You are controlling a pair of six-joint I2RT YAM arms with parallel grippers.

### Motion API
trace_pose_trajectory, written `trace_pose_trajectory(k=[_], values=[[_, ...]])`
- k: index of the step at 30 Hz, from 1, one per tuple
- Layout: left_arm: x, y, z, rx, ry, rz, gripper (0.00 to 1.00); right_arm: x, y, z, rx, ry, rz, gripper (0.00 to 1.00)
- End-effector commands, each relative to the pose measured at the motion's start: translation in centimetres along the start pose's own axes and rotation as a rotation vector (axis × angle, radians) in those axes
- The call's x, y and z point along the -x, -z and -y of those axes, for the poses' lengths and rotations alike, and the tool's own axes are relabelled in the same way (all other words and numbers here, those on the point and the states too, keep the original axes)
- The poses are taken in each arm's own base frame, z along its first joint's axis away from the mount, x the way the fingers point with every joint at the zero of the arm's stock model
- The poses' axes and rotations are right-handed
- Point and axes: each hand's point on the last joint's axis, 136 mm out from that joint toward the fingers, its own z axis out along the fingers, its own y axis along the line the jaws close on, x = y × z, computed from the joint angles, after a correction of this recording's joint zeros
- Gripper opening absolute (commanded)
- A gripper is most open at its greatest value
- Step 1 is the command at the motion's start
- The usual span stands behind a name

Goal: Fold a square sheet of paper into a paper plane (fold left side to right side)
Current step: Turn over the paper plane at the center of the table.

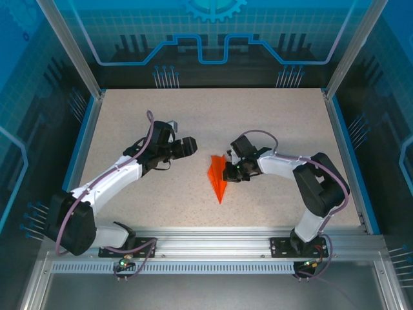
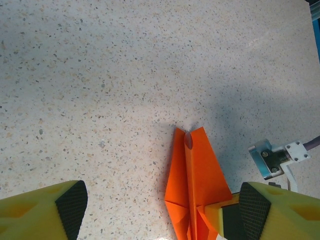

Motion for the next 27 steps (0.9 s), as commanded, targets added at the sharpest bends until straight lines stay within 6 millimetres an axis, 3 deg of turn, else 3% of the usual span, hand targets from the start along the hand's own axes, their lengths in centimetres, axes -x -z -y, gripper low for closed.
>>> trace_pose_trajectory(k=[1, 6, 9, 18, 23, 27], values=[[-0.3, 0.0, -0.7, 0.016, 0.007, -0.008, 0.83, 0.1, 0.5, 1.3, -0.052, 0.005, 0.012, 0.0], [-0.4, -0.2, -0.8, 0.016, 0.01, -0.015, 0.84, -0.2, 0.8, 3.0, -0.141, -0.011, 0.006, 0.0], [-0.6, -0.3, -0.8, 0.013, 0.012, -0.022, 0.84, 0.1, 1.2, 2.9, -0.144, -0.003, 0.02, 0.04], [-0.3, -0.2, -0.5, 0.007, 0.009, -0.015, 0.85, 0.9, 4.7, 1.5, -0.141, 0.044, 0.098, 0.34], [0.0, 0.2, -0.5, 0.009, 0.004, 0.003, 0.89, 0.1, 7.2, 0.5, -0.172, 0.088, 0.111, 0.47], [0.1, 0.3, -0.7, 0.017, 0.004, 0.01, 0.91, -0.9, 7.7, -2.3, -0.121, 0.166, 0.097, 0.52]])
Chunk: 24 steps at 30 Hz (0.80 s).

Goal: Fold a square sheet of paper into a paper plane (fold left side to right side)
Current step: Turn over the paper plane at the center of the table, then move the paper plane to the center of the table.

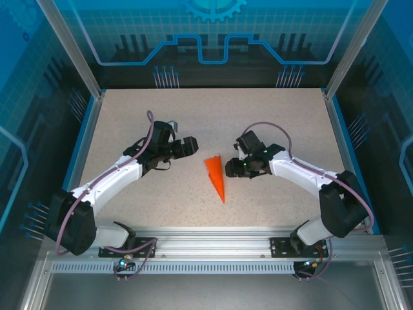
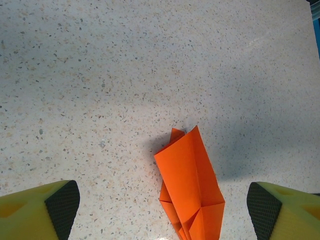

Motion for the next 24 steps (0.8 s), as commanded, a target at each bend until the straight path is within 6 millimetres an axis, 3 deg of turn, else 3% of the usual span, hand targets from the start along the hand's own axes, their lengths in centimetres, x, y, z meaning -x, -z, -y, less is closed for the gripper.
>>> trace_pose_trajectory(k=[1, 8, 16, 24], values=[[0.1, 0.4, -0.8, 0.023, 0.006, 0.014, 0.91, -1.1, 1.0, -2.3, 0.017, 0.082, -0.036, 0.54], [0.5, 1.8, -2.2, 0.075, 0.046, 0.08, 0.93, -2.9, -1.4, -5.9, -0.041, 0.265, -0.134, 0.52], [0.0, 4.4, -5.7, 0.192, 0.097, 0.175, 0.99, -2.5, -4.2, -3.8, -0.367, 0.393, -0.203, 0.57], [-0.5, 5.5, -7.3, 0.23, 0.119, 0.203, 0.99, -2.9, -6.1, -3.2, -0.529, 0.488, -0.25, 0.57]])
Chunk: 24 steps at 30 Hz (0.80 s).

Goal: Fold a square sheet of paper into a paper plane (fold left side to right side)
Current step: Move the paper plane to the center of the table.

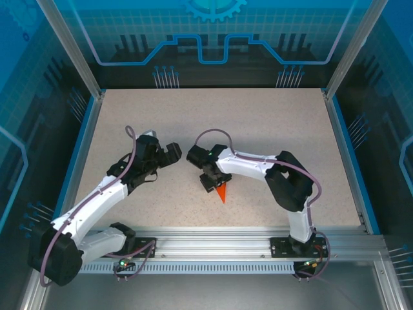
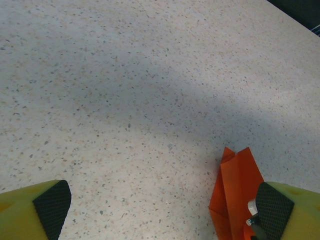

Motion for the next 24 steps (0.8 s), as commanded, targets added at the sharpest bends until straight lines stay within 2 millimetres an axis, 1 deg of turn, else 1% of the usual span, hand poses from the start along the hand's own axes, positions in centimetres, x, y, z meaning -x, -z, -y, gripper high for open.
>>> trace_pose_trajectory(k=[1, 4, 8, 11, 15, 20, 24], values=[[0.0, 0.2, -1.5, 0.049, 0.02, 0.019, 0.99, -0.6, 0.2, 1.3, -0.13, 0.048, -0.033, 0.56], [0.0, 0.1, -1.5, 0.05, 0.021, 0.016, 0.99, -0.7, -0.3, 1.6, -0.166, 0.055, -0.049, 0.54], [0.0, 0.0, -1.4, 0.051, 0.019, 0.013, 0.99, -1.0, -0.2, 2.3, -0.201, 0.041, -0.048, 0.47], [0.0, -0.1, -1.3, 0.049, 0.021, 0.01, 0.99, -0.9, 0.3, 2.5, -0.197, 0.028, -0.027, 0.39], [0.0, -0.2, -1.3, 0.047, 0.023, 0.006, 0.99, -0.7, 1.2, 3.0, -0.189, 0.001, 0.004, 0.26], [0.1, -0.1, -1.1, 0.043, 0.02, 0.006, 0.99, -1.0, 1.5, 3.8, -0.158, -0.044, 0.017, 0.08], [0.1, -0.1, -1.0, 0.038, 0.019, 0.003, 0.99, -1.0, 2.2, 4.6, -0.141, -0.07, 0.033, 0.01]])
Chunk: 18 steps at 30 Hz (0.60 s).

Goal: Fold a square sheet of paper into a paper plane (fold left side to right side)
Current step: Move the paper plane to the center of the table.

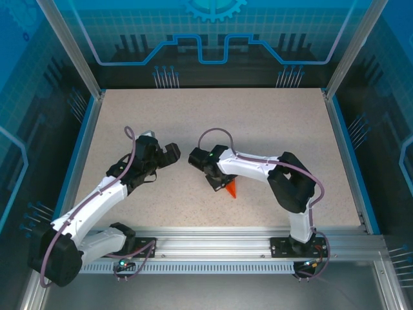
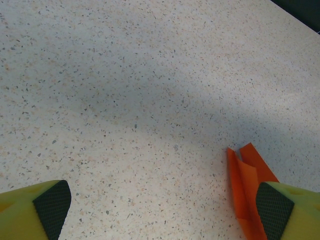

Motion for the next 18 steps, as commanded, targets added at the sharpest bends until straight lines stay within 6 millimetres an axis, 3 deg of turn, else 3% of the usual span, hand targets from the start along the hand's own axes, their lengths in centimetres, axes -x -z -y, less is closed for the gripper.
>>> trace_pose_trajectory(k=[1, 5, 9, 18], values=[[0.0, -0.1, -0.5, 0.023, 0.016, -0.003, 0.99, 0.1, 1.1, 1.2, 0.035, -0.051, 0.025, 0.0], [-0.1, -0.2, -0.3, 0.015, 0.019, -0.01, 0.99, 0.1, 1.3, 1.5, 0.188, -0.136, 0.032, 0.0], [-0.2, -0.4, -0.2, 0.006, 0.021, -0.019, 0.99, -0.1, 0.1, 2.2, 0.286, -0.217, 0.01, 0.01], [-0.6, -0.8, 0.1, -0.006, 0.024, -0.04, 0.99, 0.1, -1.8, 3.5, 0.332, -0.284, -0.016, 0.09]])
